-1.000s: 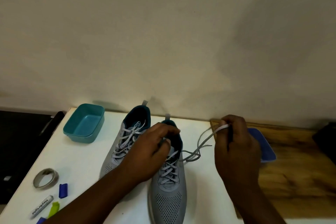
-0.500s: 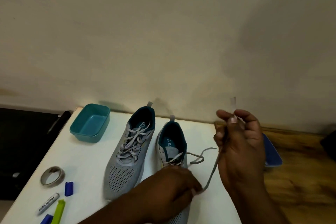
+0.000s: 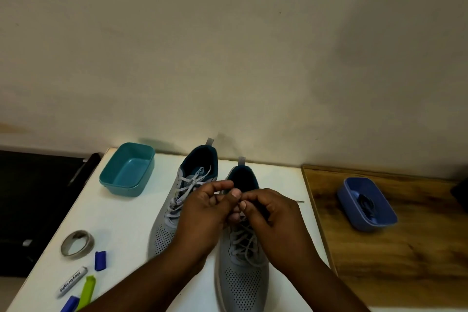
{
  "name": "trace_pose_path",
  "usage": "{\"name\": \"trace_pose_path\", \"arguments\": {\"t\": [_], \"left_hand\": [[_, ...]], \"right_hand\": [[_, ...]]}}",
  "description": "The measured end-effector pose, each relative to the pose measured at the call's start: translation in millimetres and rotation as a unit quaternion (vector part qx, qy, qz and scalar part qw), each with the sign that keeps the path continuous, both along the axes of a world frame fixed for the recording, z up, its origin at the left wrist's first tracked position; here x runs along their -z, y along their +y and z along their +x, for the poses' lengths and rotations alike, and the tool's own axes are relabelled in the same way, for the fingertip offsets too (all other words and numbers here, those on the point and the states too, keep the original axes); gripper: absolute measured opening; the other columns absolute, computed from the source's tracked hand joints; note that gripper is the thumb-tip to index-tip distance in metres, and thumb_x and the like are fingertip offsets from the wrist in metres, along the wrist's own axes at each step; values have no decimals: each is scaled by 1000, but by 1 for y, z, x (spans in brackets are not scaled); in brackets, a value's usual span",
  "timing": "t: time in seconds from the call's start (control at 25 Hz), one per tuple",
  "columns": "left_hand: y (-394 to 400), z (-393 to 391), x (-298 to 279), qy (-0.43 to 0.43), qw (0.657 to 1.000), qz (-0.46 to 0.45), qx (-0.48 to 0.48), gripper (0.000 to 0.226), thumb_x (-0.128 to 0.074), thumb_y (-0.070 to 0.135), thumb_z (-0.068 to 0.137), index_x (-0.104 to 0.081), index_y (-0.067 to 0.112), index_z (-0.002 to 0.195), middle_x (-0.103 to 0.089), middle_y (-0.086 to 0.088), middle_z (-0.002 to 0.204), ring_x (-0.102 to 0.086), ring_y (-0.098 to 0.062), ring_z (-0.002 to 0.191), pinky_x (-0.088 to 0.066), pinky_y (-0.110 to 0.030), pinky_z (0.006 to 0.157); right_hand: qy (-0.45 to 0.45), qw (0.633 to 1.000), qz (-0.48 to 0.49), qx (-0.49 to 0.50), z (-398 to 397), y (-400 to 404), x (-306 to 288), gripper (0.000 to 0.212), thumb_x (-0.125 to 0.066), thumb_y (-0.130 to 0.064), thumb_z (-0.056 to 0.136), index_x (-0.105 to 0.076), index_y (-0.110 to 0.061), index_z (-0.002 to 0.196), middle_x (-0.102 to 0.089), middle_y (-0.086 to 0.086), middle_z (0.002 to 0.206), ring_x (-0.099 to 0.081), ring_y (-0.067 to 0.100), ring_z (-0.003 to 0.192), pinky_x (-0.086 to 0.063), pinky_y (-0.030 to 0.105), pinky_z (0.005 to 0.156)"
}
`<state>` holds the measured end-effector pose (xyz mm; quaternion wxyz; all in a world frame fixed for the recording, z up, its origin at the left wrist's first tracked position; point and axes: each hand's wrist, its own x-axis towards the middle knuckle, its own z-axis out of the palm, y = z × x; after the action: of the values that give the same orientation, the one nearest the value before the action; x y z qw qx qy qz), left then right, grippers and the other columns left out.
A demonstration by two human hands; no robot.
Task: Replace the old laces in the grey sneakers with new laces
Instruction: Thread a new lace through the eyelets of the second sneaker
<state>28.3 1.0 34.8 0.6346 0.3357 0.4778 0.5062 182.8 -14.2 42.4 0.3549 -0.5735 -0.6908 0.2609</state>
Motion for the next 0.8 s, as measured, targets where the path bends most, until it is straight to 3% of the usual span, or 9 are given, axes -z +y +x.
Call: {"name": "trace_pose_path", "arguments": {"t": [0.12, 0.16, 0.24, 0.32, 0.44, 0.6, 0.68, 0.8], "left_hand": [[6, -8, 11, 105, 993, 14, -58, 13, -55, 23, 103, -62, 19, 113, -73, -7, 85, -70, -17, 70, -60, -30, 67], [7, -10, 16, 199, 978, 31, -52, 10, -56, 27, 103, -60, 22, 110, -71, -3, 82, -68, -12, 68, -59, -31, 66], [4, -9, 23, 392, 917, 62, 29, 16, -63, 44, 95, -56, 30, 99, -68, 4, 77, -65, -4, 68, -53, -26, 63], [1, -2, 28, 452, 887, 58, 78, 34, -68, 60, 85, -51, 32, 91, -67, 6, 74, -63, -1, 68, -43, -21, 59], [1, 0, 32, 386, 920, 31, 61, 31, -75, 50, 82, -56, 27, 90, -69, 2, 70, -66, -6, 64, -51, -28, 62], [-1, -4, 37, 156, 986, -53, 25, 15, -76, 15, 88, -73, 13, 103, -77, -9, 84, -76, -28, 84, -62, -46, 83], [-5, -4, 35, 102, 993, -57, 32, 12, -71, 6, 91, -77, 11, 101, -77, -16, 88, -74, -37, 91, -60, -46, 83], [-4, -6, 33, 49, 995, -71, 44, 16, -67, 0, 93, -78, 10, 100, -77, -19, 93, -75, -31, 89, -61, -35, 78]], "right_hand": [[-24, 999, 3, 40, 2, 5, 13, 13, -68, -29, 96, -75, -34, 105, -71, -20, 100, -66, -2, 97, -56, 19, 85], [-44, 997, 16, 64, 2, 6, 18, 15, -68, -30, 96, -75, -34, 109, -70, -20, 103, -65, -4, 98, -55, 19, 86], [-58, 993, 30, 98, 2, 10, 25, 16, -67, -31, 97, -74, -33, 111, -69, -20, 104, -64, -3, 97, -55, 20, 87], [-65, 992, 17, 109, 1, 14, 32, 12, -65, -33, 97, -72, -34, 107, -67, -19, 102, -63, -1, 95, -56, 22, 85], [-110, 989, 0, 99, -5, 15, 40, 5, -61, -35, 98, -64, -35, 101, -61, -19, 98, -60, 0, 89, -55, 24, 80], [-123, 990, -2, 72, -8, 18, 46, 4, -58, -36, 99, -61, -35, 100, -61, -16, 98, -59, 3, 87, -55, 28, 77], [-101, 993, -11, 61, -8, 19, 49, 6, -59, -36, 99, -64, -35, 101, -62, -17, 99, -60, 2, 89, -55, 28, 79], [-90, 994, -5, 63, -7, 21, 52, 8, -60, -34, 99, -68, -35, 102, -64, -18, 99, -61, 1, 91, -54, 26, 80]]}}
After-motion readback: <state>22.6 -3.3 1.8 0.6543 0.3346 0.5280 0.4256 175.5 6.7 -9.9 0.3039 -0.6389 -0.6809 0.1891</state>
